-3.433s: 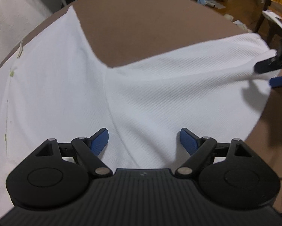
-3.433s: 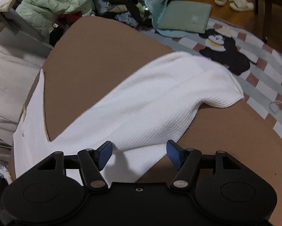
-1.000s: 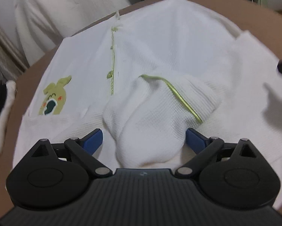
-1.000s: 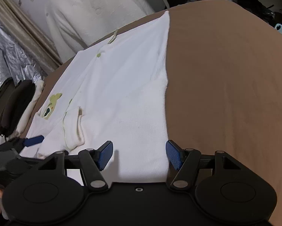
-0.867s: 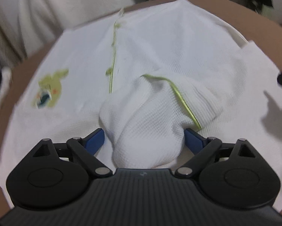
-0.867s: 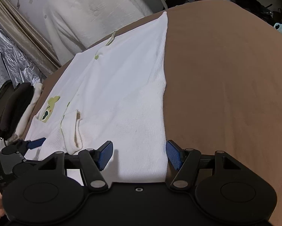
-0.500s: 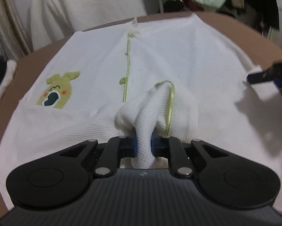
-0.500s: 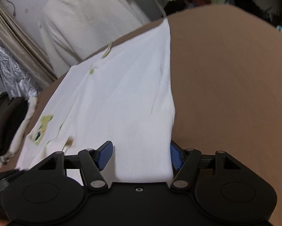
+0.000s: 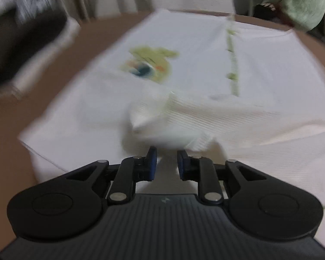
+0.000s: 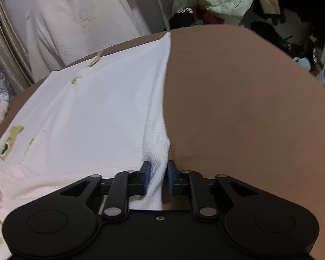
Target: Fold clothes
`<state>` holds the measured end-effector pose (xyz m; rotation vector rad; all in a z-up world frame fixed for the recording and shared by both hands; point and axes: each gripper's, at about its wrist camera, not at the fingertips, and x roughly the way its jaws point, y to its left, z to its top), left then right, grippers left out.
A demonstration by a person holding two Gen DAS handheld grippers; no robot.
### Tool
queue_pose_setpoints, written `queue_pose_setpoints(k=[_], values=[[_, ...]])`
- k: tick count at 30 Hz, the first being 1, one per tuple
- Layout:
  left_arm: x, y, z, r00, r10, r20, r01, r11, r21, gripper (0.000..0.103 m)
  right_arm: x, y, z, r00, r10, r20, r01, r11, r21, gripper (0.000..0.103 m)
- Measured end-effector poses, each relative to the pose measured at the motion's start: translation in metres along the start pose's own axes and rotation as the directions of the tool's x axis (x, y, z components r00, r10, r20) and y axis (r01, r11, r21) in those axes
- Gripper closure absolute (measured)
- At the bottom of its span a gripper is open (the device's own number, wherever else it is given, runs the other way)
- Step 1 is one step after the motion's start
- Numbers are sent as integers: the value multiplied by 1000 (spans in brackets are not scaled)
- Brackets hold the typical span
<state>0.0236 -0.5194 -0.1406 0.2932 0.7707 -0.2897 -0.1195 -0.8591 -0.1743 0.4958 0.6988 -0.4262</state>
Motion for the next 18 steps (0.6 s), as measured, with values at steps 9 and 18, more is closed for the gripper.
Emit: queue_pose_setpoints(k=[9, 18], values=[[-7, 63, 29, 981, -176, 76, 189, 954, -231, 36, -41, 9, -3, 1000, 13, 2, -13, 1000, -7, 63], [32, 87, 27, 947, -322, -3, 303, 893, -331, 24, -44, 46, -15, 984, 173, -33, -176, 977, -123, 50]])
